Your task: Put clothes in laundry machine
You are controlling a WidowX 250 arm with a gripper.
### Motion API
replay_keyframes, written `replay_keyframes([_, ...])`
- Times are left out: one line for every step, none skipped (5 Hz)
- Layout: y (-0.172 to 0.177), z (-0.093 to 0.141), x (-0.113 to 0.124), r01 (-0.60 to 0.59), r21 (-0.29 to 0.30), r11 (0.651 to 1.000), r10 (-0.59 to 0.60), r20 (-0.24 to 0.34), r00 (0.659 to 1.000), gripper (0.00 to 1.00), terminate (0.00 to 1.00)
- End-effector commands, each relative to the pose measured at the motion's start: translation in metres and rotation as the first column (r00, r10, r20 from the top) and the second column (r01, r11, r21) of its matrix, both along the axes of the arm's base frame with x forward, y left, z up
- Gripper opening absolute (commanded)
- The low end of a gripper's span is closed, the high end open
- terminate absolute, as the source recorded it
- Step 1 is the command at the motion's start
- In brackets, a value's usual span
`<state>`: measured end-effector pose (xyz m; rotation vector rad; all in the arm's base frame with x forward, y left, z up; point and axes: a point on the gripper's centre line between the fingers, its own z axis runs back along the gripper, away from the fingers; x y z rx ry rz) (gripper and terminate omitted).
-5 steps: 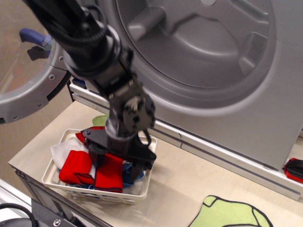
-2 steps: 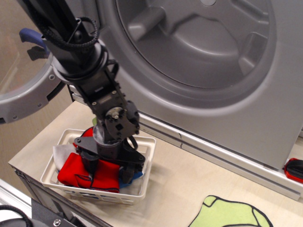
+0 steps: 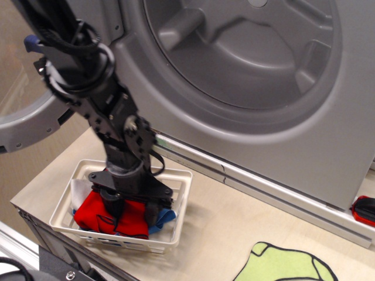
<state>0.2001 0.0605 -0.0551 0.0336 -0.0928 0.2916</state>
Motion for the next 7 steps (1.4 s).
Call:
replay_keyframes([0.000,0.031,0.008,0.063,-0.029,0.998,-0.060,0.105,0.993,0.00,0.00])
replay_keyframes([-0.006,0.055,0.011,0.099,-0.016,0.995,-0.095,0.170,0.981,0.00,0.00])
replay_keyframes([-0.015,0.087,0.013,0.117,-0.069,0.991,-0.100,0.218,0.971,0.00,0.00])
replay_keyframes([-0.027,0.121,0.017,0.142,-0.120,0.983,-0.109,0.248,0.963,0.00,0.00])
replay_keyframes([-0.038,0.150,0.022,0.186,-0.153,0.971,-0.134,0.299,0.945,0.00,0.00])
replay_keyframes([-0.051,0.165,0.040,0.248,-0.140,0.959,-0.183,0.363,0.914,0.00,0.00])
replay_keyframes([-0.064,0.165,0.067,0.302,-0.113,0.947,-0.230,0.421,0.877,0.00,0.00])
